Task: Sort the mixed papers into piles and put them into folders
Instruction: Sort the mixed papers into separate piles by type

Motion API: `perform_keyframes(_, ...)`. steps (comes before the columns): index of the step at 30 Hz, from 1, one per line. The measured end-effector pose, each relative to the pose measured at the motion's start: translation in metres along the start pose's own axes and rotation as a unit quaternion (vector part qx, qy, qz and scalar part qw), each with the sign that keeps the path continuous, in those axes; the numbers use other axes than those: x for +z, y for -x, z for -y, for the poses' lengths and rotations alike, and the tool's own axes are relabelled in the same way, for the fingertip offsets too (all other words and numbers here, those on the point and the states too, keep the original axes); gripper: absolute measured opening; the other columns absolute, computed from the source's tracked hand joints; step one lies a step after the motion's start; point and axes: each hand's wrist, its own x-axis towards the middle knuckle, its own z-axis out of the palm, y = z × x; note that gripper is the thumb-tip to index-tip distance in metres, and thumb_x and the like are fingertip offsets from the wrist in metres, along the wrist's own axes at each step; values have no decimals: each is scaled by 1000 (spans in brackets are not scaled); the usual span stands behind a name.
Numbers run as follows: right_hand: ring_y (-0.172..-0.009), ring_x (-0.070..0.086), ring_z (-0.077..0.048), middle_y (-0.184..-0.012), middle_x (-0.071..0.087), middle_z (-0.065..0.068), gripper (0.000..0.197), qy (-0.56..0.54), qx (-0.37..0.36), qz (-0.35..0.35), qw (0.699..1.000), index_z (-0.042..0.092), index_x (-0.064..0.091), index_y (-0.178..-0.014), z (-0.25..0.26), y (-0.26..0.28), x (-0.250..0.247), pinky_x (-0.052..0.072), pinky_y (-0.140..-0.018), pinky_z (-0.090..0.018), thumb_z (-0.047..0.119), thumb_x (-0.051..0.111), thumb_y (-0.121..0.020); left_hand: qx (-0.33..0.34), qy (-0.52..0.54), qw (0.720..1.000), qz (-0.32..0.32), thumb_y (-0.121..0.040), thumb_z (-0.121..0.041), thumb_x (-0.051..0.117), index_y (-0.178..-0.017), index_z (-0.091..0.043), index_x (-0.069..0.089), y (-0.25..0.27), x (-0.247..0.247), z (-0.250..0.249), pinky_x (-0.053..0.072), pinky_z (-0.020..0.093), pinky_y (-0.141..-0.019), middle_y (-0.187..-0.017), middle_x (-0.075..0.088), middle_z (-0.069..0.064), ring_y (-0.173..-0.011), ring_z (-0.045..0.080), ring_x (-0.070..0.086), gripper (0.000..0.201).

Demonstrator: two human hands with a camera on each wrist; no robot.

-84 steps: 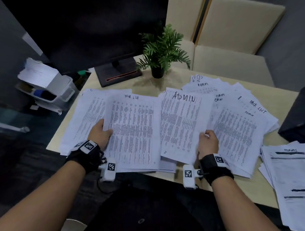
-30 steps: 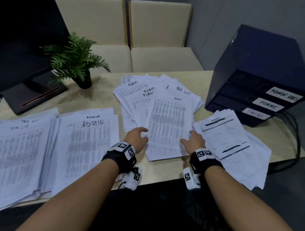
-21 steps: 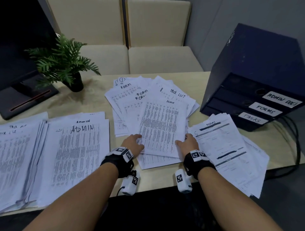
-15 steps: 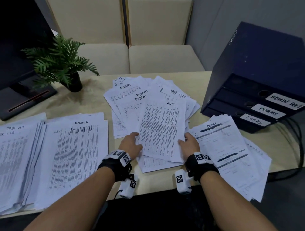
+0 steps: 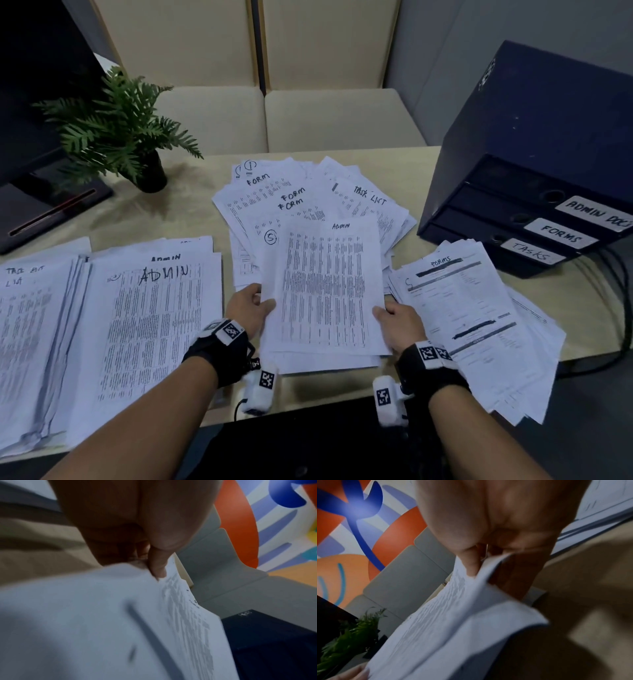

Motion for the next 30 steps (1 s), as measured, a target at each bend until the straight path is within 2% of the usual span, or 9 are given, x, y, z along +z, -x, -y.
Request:
perform_keyframes(4, -83, 54, -23, -89, 61, -8, 21, -94, 24, -158, 983, 8, 67, -94, 0, 0, -17, 36, -69, -25, 19, 50, -98, -13, -6, 1000, -13, -94, -10, 56, -116, 3, 56, 1, -3, 2, 35, 23, -55, -93, 62, 26, -73, 31, 57, 26)
perform_keyframes(8, -83, 55, -26, -89, 62, -10, 20, -161, 19, -237, 958, 11, 64, -92, -7, -2, -35, 37, -71, -27, 20, 48, -99, -30, -9, 999, -18, -94, -15, 55, -120, -6, 57, 0, -4, 8, 39, 24, -73, -96, 62, 4, -83, 21, 57, 27)
perform_keyframes(11, -80, 54, -25, -87, 63, -9, 21, -168, 18, -225, 960, 10, 64, -90, -12, -2, -35, 38, -68, -27, 21, 49, -99, -35, -11, 999, -22, -95, -15, 55, -112, -14, 56, 0, -3, 8, 37, 25, -75, -101, 60, 3, -85, 20, 54, 18)
perform_keyframes(15, -70, 51, -21, -76, 60, -6, 23, -155, 10, -151, 976, 3, 63, -86, -12, 6, -23, 36, -60, -27, 20, 52, -97, -34, -14, 999, -11, -95, -22, 53, -126, -7, 53, 0, -1, 10, 43, 29, -79, -116, 63, 12, -93, 26, 58, 34)
perform_keyframes(18, -65, 53, -15, -74, 62, 0, 20, -128, -4, -63, 990, 6, 66, -91, -9, 17, -7, 37, -57, -23, 18, 52, -98, -22, 11, 1000, -11, -94, -30, 53, -117, -9, 58, 4, 2, 8, 42, 25, -63, -98, 67, 9, -74, 18, 59, 31)
perform_keyframes(20, -67, 56, -12, -77, 64, 4, 18, -103, -19, -35, 994, 13, 67, -91, -11, 24, 2, 39, -55, -21, 17, 51, -98, -16, 21, 1000, 2, -91, -29, 60, -114, -12, 56, 10, 6, 6, 43, 23, -59, -96, 66, 2, -75, 14, 60, 28)
perform_keyframes(26, -76, 56, -19, -93, 68, -20, 23, -64, -24, 25, 997, -1, 64, -95, -12, 37, 16, 39, -60, -23, 18, 52, -98, -9, 9, 1000, 4, -84, -8, 66, -132, -19, 46, 21, 13, 15, 55, 35, -84, -120, 64, 3, -104, 20, 63, 53)
perform_keyframes(28, -77, 54, -19, -86, 67, -11, 19, -56, -39, 25, 997, 5, 61, -89, -8, 39, 17, 38, -59, -21, 20, 52, -98, -3, 28, 1000, 1, -86, -1, 60, -133, -21, 45, 28, 10, 17, 53, 38, -91, -122, 63, 2, -109, 20, 62, 53)
perform_keyframes(30, -87, 57, -17, -89, 63, 3, 11, -48, -43, 6, 998, 16, 60, -97, 0, 42, 22, 41, -66, -21, 26, 55, -96, 0, 61, 998, -5, -88, 3, 54, -127, -25, 48, 34, 0, 23, 55, 34, -82, -112, 67, 0, -96, 19, 67, 48)
